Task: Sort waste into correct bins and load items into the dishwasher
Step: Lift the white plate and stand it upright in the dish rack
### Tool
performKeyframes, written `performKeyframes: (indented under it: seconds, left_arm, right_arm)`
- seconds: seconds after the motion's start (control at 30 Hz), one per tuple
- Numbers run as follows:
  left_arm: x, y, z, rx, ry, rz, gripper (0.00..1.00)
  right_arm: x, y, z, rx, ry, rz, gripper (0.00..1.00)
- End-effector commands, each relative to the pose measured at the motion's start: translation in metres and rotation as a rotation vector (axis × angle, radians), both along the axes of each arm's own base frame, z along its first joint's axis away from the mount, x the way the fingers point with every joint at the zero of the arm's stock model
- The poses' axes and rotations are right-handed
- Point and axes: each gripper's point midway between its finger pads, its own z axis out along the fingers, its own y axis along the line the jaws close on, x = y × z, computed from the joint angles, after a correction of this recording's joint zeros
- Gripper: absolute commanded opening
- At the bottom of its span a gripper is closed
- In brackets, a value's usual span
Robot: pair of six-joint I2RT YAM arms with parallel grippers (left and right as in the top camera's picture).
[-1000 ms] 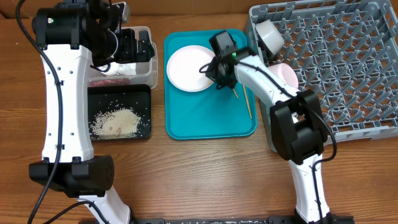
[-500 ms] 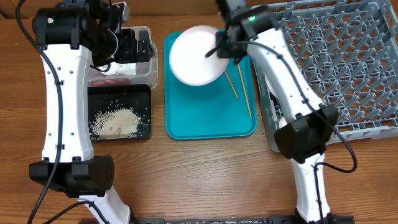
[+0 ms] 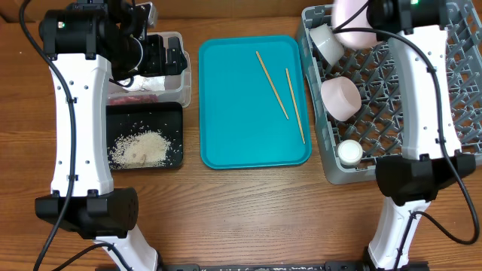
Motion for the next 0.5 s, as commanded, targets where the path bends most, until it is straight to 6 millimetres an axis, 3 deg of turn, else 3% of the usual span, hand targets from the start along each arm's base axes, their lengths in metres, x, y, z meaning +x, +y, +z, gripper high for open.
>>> performKeyframes:
  seconds: [0.0, 0.23, 0.37, 0.47]
  left_arm:
    - [-0.001, -0.001, 0.001, 0.003, -0.001, 0.000, 1.00]
    - [-0.001, -0.001, 0.001, 0.003, -0.001, 0.000, 1.00]
    - [-0.001, -0.001, 0.001, 0.003, -0.001, 0.000, 1.00]
    - [-0.001, -0.001, 0.001, 0.003, -0.001, 0.000, 1.00]
  right_arm:
    - [-0.013, -0.019, 0.040, -0.221, 0.002, -0.053, 0.04]
    - [0.003, -0.029, 0.022, -0.321, 0.117, 0.011, 0.04]
    - [0.003, -0.043, -0.005, -0.313, 0.185, 0.003, 0.04]
    - [0.007, -0.042, -0.028, -0.278, 0.226, 0.039, 0.04]
